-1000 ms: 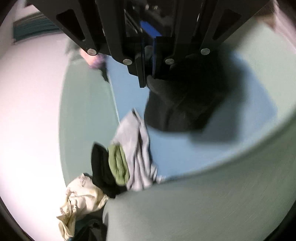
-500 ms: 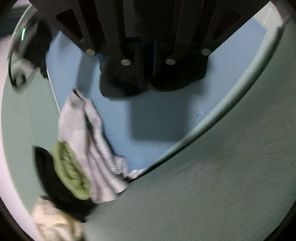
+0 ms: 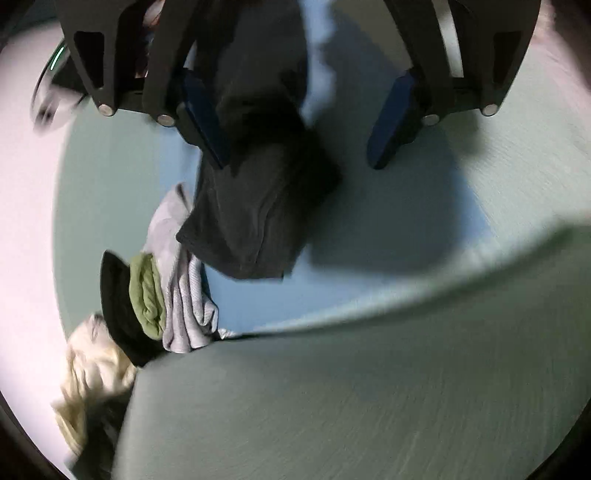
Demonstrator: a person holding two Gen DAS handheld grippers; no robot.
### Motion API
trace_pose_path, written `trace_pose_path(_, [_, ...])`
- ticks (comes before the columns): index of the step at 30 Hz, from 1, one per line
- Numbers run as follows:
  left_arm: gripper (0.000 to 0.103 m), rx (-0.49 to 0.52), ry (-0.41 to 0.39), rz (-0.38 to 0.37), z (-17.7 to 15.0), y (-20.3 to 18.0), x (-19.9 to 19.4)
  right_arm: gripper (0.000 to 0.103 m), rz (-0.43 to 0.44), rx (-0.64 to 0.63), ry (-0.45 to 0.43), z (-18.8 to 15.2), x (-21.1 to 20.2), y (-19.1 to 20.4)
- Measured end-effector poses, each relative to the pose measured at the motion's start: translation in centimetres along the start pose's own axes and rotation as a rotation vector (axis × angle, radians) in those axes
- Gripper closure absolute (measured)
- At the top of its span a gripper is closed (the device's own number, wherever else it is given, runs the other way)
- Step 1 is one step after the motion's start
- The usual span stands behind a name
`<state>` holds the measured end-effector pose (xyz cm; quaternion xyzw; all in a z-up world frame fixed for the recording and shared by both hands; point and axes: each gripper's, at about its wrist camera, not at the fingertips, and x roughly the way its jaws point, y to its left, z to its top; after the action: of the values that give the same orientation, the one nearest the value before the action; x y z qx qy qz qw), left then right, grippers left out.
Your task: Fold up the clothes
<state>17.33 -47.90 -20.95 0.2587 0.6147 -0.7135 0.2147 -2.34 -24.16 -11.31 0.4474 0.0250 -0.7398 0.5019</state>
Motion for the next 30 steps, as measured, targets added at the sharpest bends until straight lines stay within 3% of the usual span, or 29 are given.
trace_pose_path(1, [0.053,0.012,-0.018,-0.014,-0.2,-0.1,0.2,0.061,-0.005,0.015,0.001,-1.7,-1.1,-0.4])
trace_pose_path(2, [0.084,0.042,-0.013,-0.016,-0.2,-0.4,0.8,0.059,-0.006,0.045,0.005,-3.7,-2.7,-1.2])
trace_pose_path(3, [0.091,0.063,0.001,0.002,-0.1,-0.9,1.4,0.059,-0.001,0.075,0.009,-5.2,-4.0,-2.2])
trace_pose_path(5, [0.094,0.185,-0.025,0.086,0.7,-2.7,1.1,0.053,-0.037,0.161,0.018,-8.2,-6.9,-4.7])
trace_pose_path(8, [0.095,0.467,-0.107,0.255,2.1,-6.4,-0.2,0.051,-0.214,0.33,0.039,-13.8,-12.9,-9.1])
trace_pose_path(12, [0.094,0.67,-0.018,0.466,2.5,-7.8,2.0,0.051,-0.394,0.595,0.048,-21.2,-20.2,-14.1])
trace_pose_path(15, [0.088,0.763,-0.016,0.6,1.0,-8.4,2.9,0.051,-0.428,0.708,0.001,-24.1,-23.4,-15.3])
trace_pose_path(17, [0.082,0.824,-0.015,0.689,0.0,-8.8,3.4,0.05,-0.418,0.693,-0.03,-23.6,-23.8,-15.0])
trace_pose_path(19, [0.068,0.752,-0.039,0.703,0.2,-8.4,2.1,0.049,-0.408,0.655,-0.056,-22.7,-23.8,-14.7])
trace_pose_path(21, [0.043,0.661,-0.086,0.701,0.6,-7.9,-0.3,0.049,-0.401,0.57,-0.061,-20.5,-22.7,-14.3])
trace_pose_path(22, [0.039,0.618,-0.123,0.7,0.7,-7.7,-1.7,0.05,-0.39,0.526,-0.063,-19.3,-22.0,-14.2])
trace_pose_path(24, [0.037,0.57,-0.193,0.668,0.1,-8.1,-4.0,0.051,-0.36,0.443,-0.067,-16.3,-19.6,-13.9])
trace_pose_path(27, [0.037,0.694,-0.128,0.543,-2.4,-10.2,-3.9,0.055,-0.315,0.365,-0.052,-11.6,-14.3,-13.6])
trace_pose_path(30, [0.043,0.786,-0.08,0.546,-4.2,-10.8,-1.2,0.063,-0.321,0.36,0.019,-7.8,-9.1,-14.7])
